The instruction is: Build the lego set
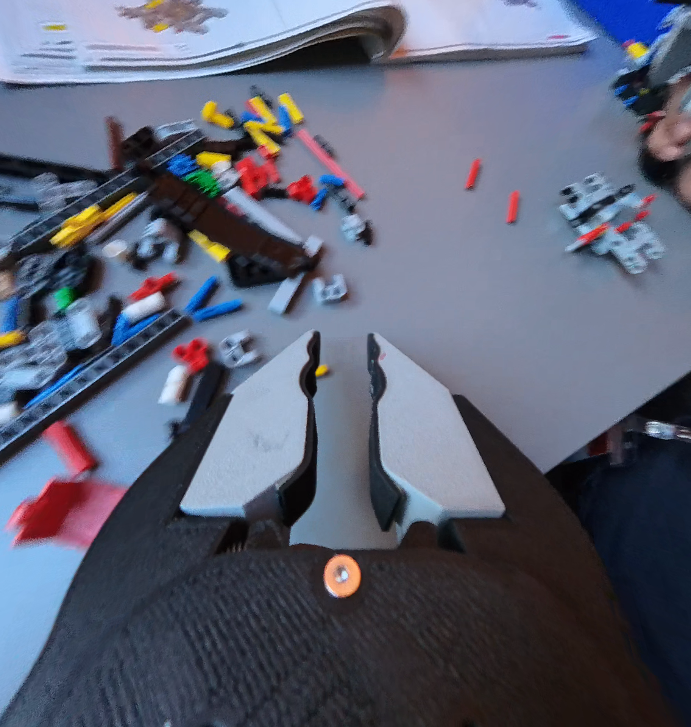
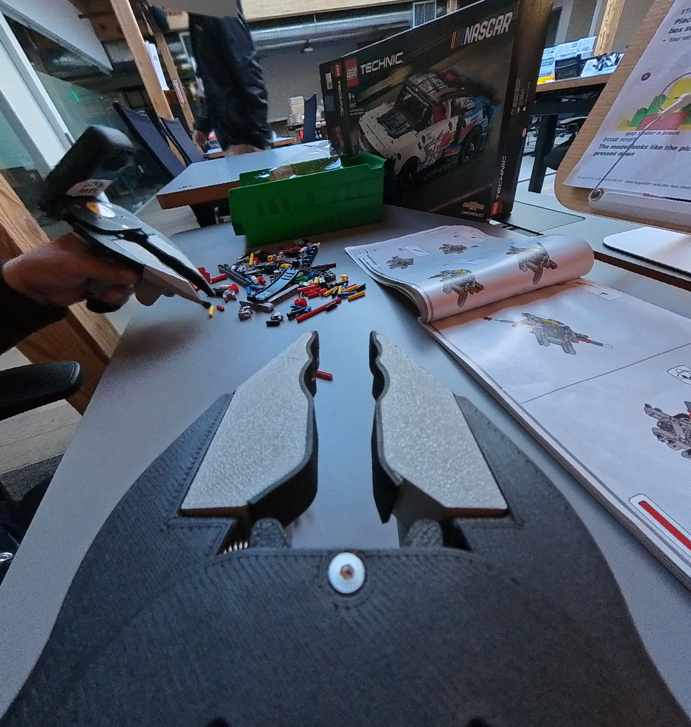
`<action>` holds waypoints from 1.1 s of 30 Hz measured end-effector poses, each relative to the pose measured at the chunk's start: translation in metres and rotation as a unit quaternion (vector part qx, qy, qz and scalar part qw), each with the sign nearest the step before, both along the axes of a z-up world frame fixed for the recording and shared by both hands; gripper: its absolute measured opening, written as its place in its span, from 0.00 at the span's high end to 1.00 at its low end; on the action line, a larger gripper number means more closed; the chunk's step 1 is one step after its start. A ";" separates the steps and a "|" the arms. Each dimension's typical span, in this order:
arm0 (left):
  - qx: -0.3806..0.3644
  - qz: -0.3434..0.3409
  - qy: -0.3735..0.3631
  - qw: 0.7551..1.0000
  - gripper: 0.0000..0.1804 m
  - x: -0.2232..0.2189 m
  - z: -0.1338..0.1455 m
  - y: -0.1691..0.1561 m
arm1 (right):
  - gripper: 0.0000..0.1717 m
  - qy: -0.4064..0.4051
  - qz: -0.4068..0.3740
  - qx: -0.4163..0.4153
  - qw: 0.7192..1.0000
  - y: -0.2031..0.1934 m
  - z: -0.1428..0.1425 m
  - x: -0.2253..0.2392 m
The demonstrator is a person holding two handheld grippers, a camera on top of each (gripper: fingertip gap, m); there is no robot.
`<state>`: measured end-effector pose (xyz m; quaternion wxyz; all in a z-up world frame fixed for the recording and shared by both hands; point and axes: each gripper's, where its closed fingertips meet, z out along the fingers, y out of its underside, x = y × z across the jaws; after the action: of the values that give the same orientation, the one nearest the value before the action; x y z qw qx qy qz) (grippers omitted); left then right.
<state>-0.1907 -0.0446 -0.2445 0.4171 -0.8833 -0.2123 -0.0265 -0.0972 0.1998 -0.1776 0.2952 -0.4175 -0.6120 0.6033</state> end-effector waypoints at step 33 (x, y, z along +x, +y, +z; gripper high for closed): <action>-0.041 -0.031 0.014 0.999 0.88 -0.019 -0.004 0.076 | 0.88 -0.001 0.009 -0.011 1.000 0.001 0.002 -0.001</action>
<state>-0.2094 0.0318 -0.2489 0.3826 -0.9059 -0.1804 -0.0185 -0.0980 0.2005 -0.1756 0.2848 -0.4160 -0.6090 0.6124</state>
